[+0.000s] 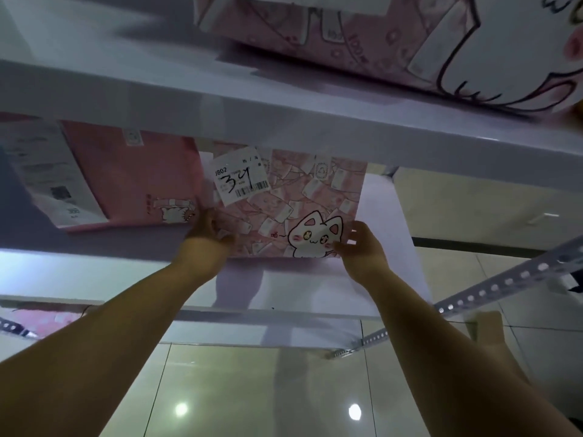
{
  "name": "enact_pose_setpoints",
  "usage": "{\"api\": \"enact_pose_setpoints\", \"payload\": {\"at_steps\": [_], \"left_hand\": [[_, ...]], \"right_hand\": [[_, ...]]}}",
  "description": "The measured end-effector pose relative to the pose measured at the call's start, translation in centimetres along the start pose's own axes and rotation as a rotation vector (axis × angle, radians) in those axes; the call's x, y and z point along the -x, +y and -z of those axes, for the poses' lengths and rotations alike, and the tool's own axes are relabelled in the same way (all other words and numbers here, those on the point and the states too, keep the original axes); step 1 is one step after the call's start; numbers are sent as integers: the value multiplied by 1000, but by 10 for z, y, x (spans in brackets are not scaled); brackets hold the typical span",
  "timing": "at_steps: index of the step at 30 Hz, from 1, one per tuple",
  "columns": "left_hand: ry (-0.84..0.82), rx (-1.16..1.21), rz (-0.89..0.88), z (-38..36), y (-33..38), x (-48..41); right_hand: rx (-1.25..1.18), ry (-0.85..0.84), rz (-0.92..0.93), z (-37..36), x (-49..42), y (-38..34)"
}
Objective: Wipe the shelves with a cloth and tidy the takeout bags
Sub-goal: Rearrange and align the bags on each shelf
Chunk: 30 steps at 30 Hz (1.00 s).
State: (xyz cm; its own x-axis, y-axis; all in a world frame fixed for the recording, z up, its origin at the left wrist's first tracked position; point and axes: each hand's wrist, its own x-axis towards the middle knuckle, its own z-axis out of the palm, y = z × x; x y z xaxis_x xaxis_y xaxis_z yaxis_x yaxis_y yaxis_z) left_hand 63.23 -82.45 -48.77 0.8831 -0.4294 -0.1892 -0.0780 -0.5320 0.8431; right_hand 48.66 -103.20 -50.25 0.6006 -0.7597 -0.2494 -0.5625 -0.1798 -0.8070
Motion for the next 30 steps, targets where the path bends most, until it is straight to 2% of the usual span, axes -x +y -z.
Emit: {"api": "enact_pose_setpoints", "payload": {"at_steps": [3, 6, 10, 16, 22, 30], "left_hand": [[31, -12, -41, 5, -6, 15], [62, -94, -46, 9, -11, 38], [128, -68, -15, 14, -19, 80], [65, -30, 60, 40, -47, 154], [58, 69, 82, 104, -78, 241], [151, 101, -16, 220, -80, 327]], "right_hand": [[-48, 54, 27, 5, 17, 9], [37, 102, 60, 11, 40, 14], [50, 140, 46, 17, 79, 23], [179, 116, 20, 18, 160, 30], [105, 128, 35, -2, 265, 13], [-34, 149, 112, -33, 380, -50]]}}
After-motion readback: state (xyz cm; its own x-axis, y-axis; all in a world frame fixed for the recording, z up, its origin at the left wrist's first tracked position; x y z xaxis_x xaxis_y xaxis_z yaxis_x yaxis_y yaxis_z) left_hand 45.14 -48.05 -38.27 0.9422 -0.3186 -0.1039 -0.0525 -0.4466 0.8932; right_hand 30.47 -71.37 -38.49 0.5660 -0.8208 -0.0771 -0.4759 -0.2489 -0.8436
